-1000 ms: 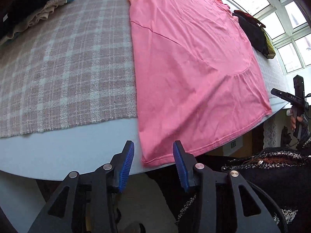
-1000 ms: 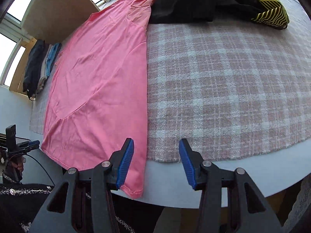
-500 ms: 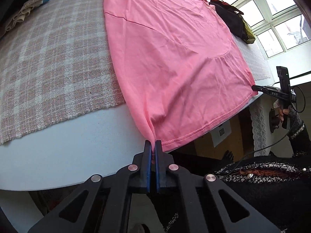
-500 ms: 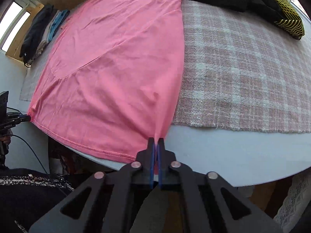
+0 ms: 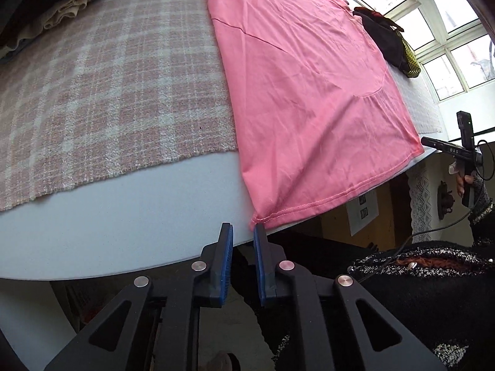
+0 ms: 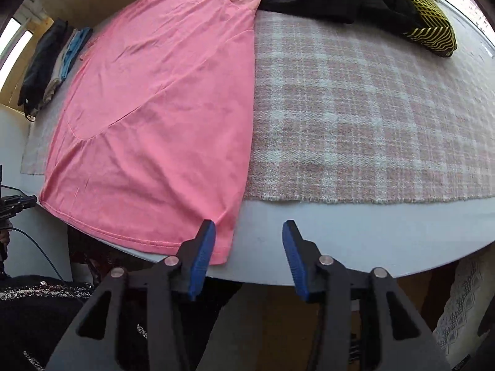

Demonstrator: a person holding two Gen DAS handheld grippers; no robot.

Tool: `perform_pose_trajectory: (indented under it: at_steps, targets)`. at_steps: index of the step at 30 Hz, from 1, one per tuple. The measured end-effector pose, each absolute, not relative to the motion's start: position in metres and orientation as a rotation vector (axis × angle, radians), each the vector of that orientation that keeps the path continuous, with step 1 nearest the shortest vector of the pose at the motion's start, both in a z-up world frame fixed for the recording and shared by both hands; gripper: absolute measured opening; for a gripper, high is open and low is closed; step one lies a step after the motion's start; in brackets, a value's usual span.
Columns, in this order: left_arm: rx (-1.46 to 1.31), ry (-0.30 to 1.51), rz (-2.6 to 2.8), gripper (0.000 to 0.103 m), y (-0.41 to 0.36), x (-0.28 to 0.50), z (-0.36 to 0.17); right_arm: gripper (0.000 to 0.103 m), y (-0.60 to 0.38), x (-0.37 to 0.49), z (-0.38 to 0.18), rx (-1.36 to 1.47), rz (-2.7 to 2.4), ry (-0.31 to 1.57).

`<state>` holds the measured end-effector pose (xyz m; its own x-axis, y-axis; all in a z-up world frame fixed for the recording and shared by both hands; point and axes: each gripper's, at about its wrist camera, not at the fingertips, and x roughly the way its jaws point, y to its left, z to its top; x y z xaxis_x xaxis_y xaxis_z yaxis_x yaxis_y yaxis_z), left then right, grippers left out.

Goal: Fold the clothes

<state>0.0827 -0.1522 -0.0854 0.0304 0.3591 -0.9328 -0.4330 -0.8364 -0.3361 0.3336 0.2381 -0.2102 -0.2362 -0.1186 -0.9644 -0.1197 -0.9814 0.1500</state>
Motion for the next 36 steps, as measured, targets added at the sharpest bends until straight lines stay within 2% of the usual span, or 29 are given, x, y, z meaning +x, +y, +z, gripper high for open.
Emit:
perform_pose_trajectory:
  at_steps: [4, 6, 7, 10, 12, 15, 16, 18, 20, 25, 26, 27, 28, 30, 32, 33, 35, 36]
  targets:
    - [-1.667, 0.177, 1.928, 0.014, -0.139, 0.064, -0.055, 0.048, 0.224, 0.330, -0.222, -2.028, 2.445, 0.265]
    - [-1.608, 0.217, 1.946, 0.015, -0.122, 0.050, -0.043, 0.039, 0.220, 0.331, -0.228, -2.142, 2.393, 0.180]
    - [-1.580, 0.226, 1.945, 0.017, -0.110, 0.043, -0.038, 0.038, 0.222, 0.330, -0.222, -2.164, 2.389, 0.157]
    - [-1.479, 0.289, 1.933, 0.023, -0.063, 0.019, -0.022, 0.038, 0.250, 0.313, -0.186, -2.038, 2.476, 0.251]
    - [-1.406, 0.348, 1.905, 0.023, -0.021, 0.000, -0.013, 0.037, 0.271, 0.285, -0.158, -1.894, 2.576, 0.273]
    - [-1.314, 0.417, 1.861, 0.023, 0.046, -0.039, -0.002, 0.027, 0.295, 0.213, -0.139, -1.739, 2.690, 0.254]
    - [-1.295, 0.438, 1.852, 0.023, 0.067, -0.052, 0.001, 0.027, 0.302, 0.184, -0.138, -1.709, 2.721, 0.264]
    - [-1.269, 0.459, 1.840, 0.023, 0.106, -0.080, 0.007, 0.027, 0.308, 0.102, -0.149, -1.671, 2.745, 0.283]
    - [-1.253, 0.465, 1.836, 0.023, 0.143, -0.108, 0.013, 0.027, 0.324, 0.055, -0.170, -1.710, 2.735, 0.324]
    - [-1.226, 0.515, 1.834, 0.023, 0.215, -0.169, 0.025, 0.025, 0.358, -0.002, -0.218, -1.820, 2.677, 0.321]
    - [-1.216, 0.532, 1.821, 0.024, 0.229, -0.180, 0.025, 0.023, 0.367, -0.003, -0.223, -1.830, 2.656, 0.327]
    - [-1.203, 0.569, 1.799, 0.024, 0.247, -0.190, 0.023, 0.008, 0.377, -0.002, -0.228, -1.832, 2.628, 0.325]
    - [-1.190, 0.607, 1.777, 0.024, 0.264, -0.201, 0.021, 0.000, 0.389, 0.005, -0.229, -1.809, 2.586, 0.320]
    - [-1.163, 0.711, 1.710, 0.028, 0.301, -0.218, 0.011, 0.000, 0.412, 0.020, -0.224, -1.785, 2.545, 0.439]
    - [-1.134, 0.811, 1.627, 0.038, 0.340, -0.234, -0.001, 0.004, 0.422, 0.030, -0.215, -1.764, 2.576, 0.535]
    - [-1.120, 0.854, 1.582, 0.040, 0.358, -0.241, -0.008, 0.005, 0.417, 0.030, -0.208, -1.754, 2.627, 0.534]
    - [-1.082, 0.943, 1.499, 0.041, 0.394, -0.251, -0.022, 0.016, 0.404, 0.025, -0.197, -1.741, 2.711, 0.501]
    - [-1.058, 0.997, 1.463, 0.041, 0.409, -0.254, -0.029, 0.030, 0.398, 0.020, -0.194, -1.733, 2.750, 0.497]
